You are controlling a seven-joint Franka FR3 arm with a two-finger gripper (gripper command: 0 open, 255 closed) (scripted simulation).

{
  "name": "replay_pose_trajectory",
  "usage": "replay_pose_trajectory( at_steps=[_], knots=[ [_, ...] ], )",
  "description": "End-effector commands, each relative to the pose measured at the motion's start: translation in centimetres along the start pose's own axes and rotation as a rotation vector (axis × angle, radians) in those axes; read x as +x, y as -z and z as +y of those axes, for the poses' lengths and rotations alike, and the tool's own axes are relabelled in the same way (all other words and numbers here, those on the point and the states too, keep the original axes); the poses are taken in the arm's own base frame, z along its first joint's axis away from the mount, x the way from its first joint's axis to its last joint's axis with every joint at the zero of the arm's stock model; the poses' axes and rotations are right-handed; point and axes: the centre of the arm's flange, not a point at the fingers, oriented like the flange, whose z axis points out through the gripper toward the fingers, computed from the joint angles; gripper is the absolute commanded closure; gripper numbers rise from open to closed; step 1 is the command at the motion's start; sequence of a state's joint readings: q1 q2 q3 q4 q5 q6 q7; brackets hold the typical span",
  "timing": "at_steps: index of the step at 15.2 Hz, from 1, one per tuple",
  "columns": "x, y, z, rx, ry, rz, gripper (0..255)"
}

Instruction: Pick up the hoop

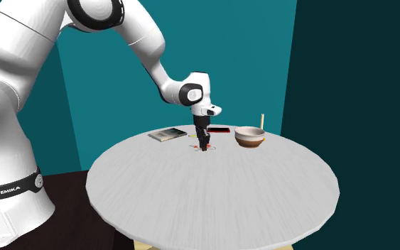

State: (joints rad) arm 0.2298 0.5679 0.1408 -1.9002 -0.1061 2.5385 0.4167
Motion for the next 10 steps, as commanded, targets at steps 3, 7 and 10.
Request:
replay_pose_trajectory(
  at_steps=[3, 7, 10],
  knots=[
    [0.0, 2.1, 0.0, 0.000, 0.000, 0.000, 255],
    [0.2, 4.2, -0.1, 0.000, 0.000, 0.000, 255],
    [0.2, 4.8, -0.1, 0.000, 0.000, 0.000, 255]
  ],
)
